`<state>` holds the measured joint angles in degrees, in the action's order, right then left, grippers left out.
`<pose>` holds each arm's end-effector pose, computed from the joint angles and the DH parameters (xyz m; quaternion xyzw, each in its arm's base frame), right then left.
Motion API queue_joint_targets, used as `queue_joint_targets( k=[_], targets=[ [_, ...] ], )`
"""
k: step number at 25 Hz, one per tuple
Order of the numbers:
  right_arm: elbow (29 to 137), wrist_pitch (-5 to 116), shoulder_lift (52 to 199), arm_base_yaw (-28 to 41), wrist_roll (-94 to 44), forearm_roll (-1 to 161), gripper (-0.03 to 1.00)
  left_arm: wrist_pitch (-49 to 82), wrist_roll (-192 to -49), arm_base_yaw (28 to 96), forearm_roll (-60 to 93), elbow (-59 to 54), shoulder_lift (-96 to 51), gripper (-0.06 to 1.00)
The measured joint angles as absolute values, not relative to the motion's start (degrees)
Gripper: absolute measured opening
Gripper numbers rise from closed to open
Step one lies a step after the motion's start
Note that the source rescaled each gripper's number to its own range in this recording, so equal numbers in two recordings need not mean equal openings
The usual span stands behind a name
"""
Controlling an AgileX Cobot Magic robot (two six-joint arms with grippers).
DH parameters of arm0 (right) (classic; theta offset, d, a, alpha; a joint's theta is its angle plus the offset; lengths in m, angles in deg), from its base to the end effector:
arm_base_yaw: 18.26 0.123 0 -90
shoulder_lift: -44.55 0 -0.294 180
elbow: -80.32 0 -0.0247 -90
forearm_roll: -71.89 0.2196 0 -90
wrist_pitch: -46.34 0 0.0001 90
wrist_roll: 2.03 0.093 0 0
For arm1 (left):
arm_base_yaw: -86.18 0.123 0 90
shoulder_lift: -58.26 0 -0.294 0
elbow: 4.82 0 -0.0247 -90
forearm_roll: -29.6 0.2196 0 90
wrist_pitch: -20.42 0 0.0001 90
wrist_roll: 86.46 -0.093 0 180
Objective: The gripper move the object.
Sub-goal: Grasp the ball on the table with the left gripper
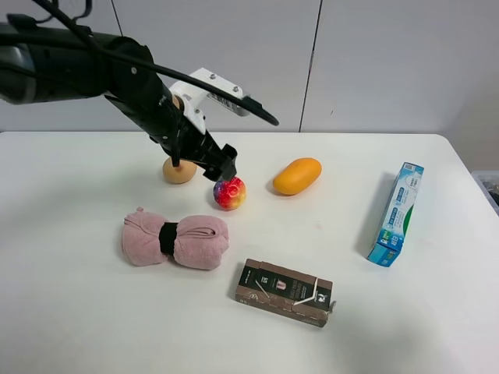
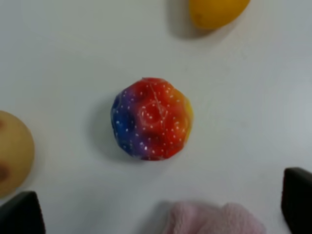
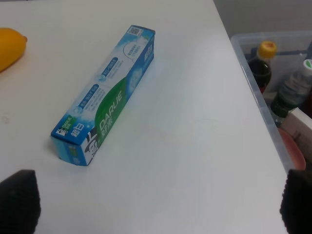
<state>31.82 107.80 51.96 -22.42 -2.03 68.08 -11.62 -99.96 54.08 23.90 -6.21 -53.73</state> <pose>-0.0414 -0.0024 0.2618 0.0326 0.8532 -0.0520 0.5179 0.3144 -0.2030 0.2547 0.3397 0.8917 -0.0852 0.2868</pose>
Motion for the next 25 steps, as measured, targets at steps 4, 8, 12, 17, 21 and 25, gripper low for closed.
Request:
queue_joint_targets(
  k=[4,8,12,17,21,25],
  targets=[
    [31.8,107.8,52.0,-22.4,-2.0,68.1,1.00,-6.7,-100.9,54.1,23.9,-6.2,-57.4,0.98],
    [31.8,107.8,52.0,-22.4,-2.0,68.1,1.00,-2.9,-101.1,54.0,23.9,-6.2,-60.4,0.98],
    [31.8,107.8,52.0,-22.4,-2.0,68.1,1.00,-0.8,-101.3,52.8,23.9,-6.2,-62.5,0.98],
    [31.8,107.8,52.0,-22.4,-2.0,68.1,1.00,2.3,-101.5,50.8,23.9,-6.2,-65.1,0.98],
    [31.8,107.8,52.0,-22.4,-2.0,68.1,1.00,4.2,-101.6,50.7,23.9,-6.2,-67.2,0.98],
    [31.8,107.8,52.0,-22.4,-2.0,68.1,1.00,6.1,-101.6,50.7,25.1,-6.2,-69.1,0.98]
  ],
)
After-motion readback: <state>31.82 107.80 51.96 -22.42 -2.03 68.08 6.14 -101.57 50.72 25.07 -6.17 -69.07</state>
